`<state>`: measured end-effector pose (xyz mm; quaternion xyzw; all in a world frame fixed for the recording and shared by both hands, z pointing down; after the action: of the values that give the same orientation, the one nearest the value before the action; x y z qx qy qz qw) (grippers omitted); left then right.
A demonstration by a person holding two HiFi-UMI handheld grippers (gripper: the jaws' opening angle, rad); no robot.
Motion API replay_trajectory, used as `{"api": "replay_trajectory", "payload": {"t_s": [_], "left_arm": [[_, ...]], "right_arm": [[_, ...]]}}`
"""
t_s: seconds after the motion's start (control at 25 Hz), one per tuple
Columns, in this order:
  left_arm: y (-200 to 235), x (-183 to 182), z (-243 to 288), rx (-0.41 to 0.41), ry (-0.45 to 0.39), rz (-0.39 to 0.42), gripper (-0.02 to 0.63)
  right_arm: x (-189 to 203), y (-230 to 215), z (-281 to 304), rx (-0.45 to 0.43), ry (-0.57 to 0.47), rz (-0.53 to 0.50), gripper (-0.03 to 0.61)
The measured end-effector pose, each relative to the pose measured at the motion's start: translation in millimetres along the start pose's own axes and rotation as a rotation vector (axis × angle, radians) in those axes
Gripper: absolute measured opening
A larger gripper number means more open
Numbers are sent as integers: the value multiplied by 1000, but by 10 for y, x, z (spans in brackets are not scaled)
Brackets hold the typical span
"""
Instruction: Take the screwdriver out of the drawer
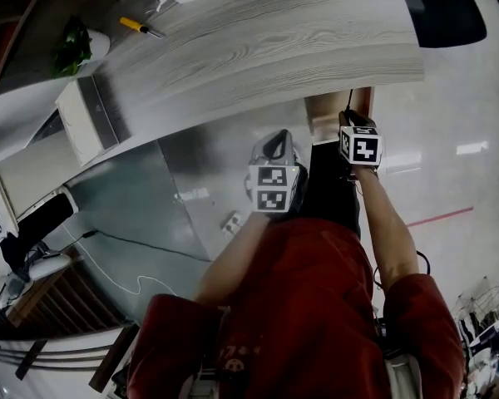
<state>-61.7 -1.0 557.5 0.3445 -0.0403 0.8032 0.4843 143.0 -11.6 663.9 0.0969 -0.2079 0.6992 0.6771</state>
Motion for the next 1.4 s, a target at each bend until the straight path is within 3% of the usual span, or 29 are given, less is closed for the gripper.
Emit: {"api": "replay_trajectory", "payload": {"t_s": [0.68,1.4], "left_arm": [[75,9,-706,-10,-80,38,-2],[474,72,-1651,-121,-201,-71,-2]], "right_arm": [[172,555,-889,-18,-53,-92,72],[8,1118,-1727,-53,-182,-130,71]]}}
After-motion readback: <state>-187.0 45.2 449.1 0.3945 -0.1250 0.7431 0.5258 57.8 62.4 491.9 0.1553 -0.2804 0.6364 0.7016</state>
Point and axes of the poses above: the fingertips, and each gripper's own axes: z forward along the fingers, y to its left, x out of its underside, the point moved 8 cm from there along -z, backward along the fingers, and after that the axes turned 7 degrees about x, right-handed, at the moved point
